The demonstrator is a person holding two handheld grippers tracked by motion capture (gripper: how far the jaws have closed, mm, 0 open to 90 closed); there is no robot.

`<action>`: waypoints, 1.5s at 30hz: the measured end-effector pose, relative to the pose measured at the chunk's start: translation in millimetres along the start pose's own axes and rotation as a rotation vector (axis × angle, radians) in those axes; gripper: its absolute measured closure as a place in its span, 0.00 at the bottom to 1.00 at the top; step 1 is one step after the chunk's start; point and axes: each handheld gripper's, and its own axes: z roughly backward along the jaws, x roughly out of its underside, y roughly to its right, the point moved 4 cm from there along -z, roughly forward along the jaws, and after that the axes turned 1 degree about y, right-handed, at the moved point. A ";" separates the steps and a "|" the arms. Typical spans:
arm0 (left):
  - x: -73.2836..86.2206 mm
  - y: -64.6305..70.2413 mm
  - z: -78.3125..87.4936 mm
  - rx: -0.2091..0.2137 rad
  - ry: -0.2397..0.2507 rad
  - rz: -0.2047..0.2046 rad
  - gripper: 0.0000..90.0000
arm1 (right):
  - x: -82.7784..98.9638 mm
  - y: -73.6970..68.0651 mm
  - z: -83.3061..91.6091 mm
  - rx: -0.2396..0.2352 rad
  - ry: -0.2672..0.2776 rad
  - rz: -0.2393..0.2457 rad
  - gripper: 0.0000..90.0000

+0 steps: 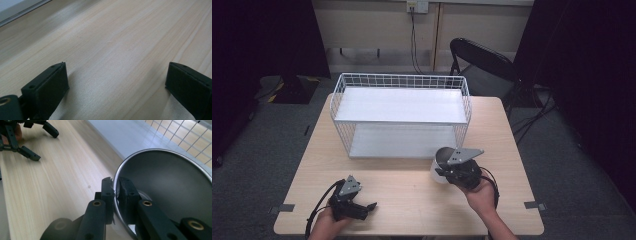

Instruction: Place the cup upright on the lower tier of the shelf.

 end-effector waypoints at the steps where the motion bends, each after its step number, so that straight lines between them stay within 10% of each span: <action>1: 0.0 0.0 0.0 0.000 0.000 0.000 0.04 | -1.2 0.0 -0.4 -0.001 0.001 0.006 0.92; 45: -0.2 0.7 -1.3 0.008 -0.011 -0.008 0.00 | -43.2 10.8 -29.1 0.017 0.062 0.072 0.92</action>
